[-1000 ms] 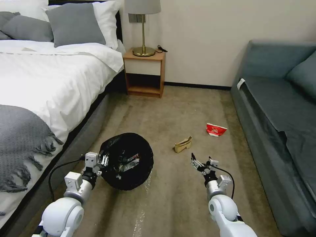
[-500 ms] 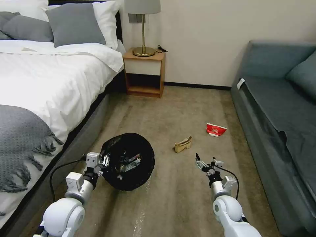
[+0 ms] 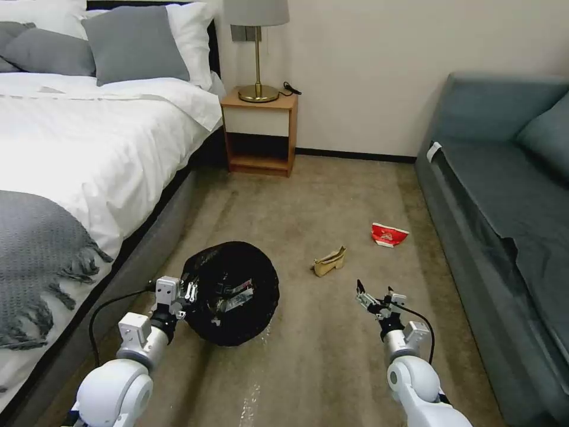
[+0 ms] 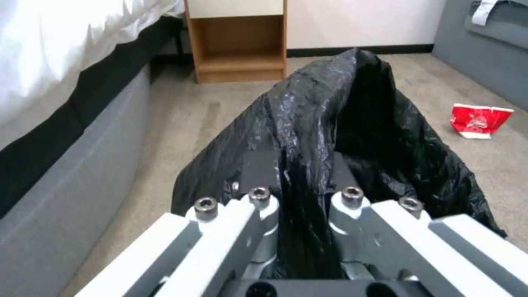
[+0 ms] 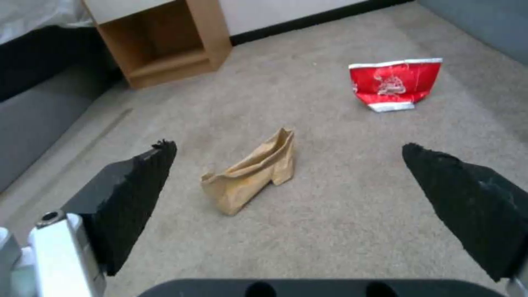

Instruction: Pick up the trash bin, then pick up the garbage on the floor and place it into the trash bin.

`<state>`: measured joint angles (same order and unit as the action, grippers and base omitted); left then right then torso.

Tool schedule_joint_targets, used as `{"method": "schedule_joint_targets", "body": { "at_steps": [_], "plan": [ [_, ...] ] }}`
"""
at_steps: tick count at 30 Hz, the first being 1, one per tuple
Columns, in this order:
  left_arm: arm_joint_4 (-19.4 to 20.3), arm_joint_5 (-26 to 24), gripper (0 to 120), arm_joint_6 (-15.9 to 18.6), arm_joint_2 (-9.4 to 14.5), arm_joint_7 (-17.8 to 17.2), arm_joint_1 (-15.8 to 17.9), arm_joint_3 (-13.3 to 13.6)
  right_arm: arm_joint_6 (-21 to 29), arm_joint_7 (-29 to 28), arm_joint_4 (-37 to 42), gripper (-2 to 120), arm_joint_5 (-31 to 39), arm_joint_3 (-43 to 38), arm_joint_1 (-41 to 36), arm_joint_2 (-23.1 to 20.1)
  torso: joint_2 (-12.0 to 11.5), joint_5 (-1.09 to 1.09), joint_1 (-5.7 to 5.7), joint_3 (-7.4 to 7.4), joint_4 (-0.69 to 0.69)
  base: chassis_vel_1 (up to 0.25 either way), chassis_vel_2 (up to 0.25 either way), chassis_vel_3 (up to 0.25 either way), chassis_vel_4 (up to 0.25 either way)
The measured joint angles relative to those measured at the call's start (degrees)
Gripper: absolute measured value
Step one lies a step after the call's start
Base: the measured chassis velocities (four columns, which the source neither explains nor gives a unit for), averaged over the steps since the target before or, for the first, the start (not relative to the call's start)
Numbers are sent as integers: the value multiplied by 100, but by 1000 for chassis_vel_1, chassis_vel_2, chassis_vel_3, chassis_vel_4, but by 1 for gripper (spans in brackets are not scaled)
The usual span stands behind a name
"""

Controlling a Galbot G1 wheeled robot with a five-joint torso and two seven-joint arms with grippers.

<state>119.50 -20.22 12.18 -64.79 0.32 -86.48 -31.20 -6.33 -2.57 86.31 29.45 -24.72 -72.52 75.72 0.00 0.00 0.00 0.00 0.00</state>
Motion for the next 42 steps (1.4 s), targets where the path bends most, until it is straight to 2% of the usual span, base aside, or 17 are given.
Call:
{"method": "schedule_joint_targets", "body": {
  "at_steps": [19,42],
  "plan": [
    [2,84,7,-49,-75,34,-82,8,-90,86,-61,100,53,-143,9,-86,0,0,0,0,0,-31,33,30,-28],
    [-54,16,7,-210,-15,117,-231,-119,-131,152,28,100,93,-294,-117,-106,0,0,0,0,0,-67,58,60,-59]
  ]
}}
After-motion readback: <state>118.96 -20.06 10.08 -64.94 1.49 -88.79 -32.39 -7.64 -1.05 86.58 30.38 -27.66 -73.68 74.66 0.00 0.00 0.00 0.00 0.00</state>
